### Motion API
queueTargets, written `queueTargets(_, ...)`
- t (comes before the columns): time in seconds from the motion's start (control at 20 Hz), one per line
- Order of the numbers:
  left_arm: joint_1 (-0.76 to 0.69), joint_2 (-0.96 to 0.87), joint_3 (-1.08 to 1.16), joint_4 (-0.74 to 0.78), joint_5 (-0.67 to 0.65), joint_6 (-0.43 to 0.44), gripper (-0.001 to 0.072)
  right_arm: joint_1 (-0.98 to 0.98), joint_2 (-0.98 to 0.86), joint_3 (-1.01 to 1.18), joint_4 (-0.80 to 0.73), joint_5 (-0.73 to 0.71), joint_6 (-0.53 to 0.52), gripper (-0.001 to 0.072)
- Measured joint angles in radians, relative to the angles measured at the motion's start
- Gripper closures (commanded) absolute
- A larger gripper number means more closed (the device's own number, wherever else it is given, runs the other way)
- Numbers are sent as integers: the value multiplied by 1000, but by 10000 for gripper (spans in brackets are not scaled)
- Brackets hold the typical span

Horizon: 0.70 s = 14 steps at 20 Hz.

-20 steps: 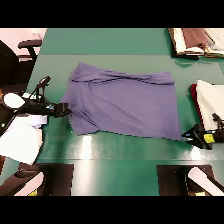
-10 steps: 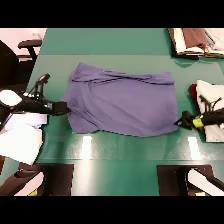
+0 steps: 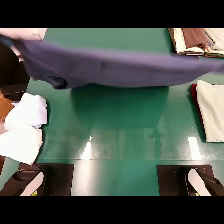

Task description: Fold the shirts.

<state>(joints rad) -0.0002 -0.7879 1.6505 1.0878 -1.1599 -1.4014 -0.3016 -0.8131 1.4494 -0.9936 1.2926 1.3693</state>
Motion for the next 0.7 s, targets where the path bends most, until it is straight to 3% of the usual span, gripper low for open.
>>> queueTargets(0.2, 0, 11, 303, 25, 1, -72, 684, -113, 36, 269, 3, 58, 14, 697)
queueTargets(0.35, 0, 13, 407, 57, 29, -101, 684, -192, 6, 441, 5, 131, 34, 697)
queueTargets(0.55, -1, -26, 370, 123, 21, -130, 683, -199, -105, 587, 4, 222, 75, 698)
queueTargets(0.7, -1, -113, 277, 135, -30, -139, 683, -116, -219, 577, -19, 269, 107, 697)
